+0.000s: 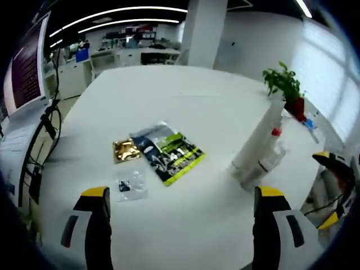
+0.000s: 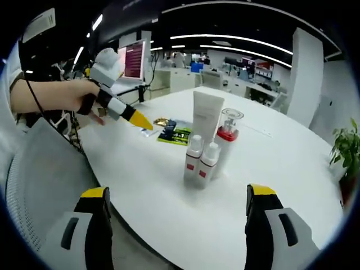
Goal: Arrange the skincare products in the storage area until every visible bottle or jar stands upright without overlapping.
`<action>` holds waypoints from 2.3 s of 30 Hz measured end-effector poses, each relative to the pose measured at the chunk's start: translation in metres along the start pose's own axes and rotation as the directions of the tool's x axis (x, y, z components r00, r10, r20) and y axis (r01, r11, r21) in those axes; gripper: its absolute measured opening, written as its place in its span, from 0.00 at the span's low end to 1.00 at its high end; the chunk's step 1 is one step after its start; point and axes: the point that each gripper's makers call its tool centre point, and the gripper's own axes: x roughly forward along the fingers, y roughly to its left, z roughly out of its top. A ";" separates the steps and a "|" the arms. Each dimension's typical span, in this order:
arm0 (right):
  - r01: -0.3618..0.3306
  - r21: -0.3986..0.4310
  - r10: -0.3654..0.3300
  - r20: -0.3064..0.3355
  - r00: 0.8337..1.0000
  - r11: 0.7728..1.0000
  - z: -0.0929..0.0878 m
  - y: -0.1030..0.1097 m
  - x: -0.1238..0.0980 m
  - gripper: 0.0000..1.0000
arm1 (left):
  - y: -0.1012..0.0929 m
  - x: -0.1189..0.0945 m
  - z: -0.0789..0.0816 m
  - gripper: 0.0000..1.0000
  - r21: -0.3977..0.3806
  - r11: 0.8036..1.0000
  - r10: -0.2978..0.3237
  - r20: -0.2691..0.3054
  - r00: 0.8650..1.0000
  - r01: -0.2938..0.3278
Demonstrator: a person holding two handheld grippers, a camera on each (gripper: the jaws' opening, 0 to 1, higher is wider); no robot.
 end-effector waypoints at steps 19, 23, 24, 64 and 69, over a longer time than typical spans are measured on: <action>0.016 0.042 -0.014 -0.039 0.999 0.999 -0.010 -0.006 0.003 0.98 | 0.001 0.083 0.033 0.99 -0.017 0.995 0.097 -0.031 0.995 -0.097; 0.022 0.065 -0.019 -0.046 0.999 0.998 -0.014 -0.008 0.003 0.98 | 0.006 0.100 0.035 0.97 -0.048 0.988 0.144 -0.044 0.989 -0.146; 0.025 0.073 -0.021 -0.051 0.998 0.997 -0.015 -0.008 0.003 0.98 | 0.008 0.105 0.033 0.97 -0.075 0.984 0.155 -0.059 0.986 -0.160; 0.027 0.115 -0.018 -0.076 0.997 0.993 -0.024 -0.012 0.006 0.98 | 0.014 0.142 0.025 0.62 0.025 0.987 0.164 -0.106 0.981 -0.162; 0.030 0.115 -0.022 -0.075 0.997 0.993 -0.024 -0.013 0.006 0.98 | 0.020 0.143 0.025 0.59 0.014 0.983 0.184 -0.107 0.977 -0.184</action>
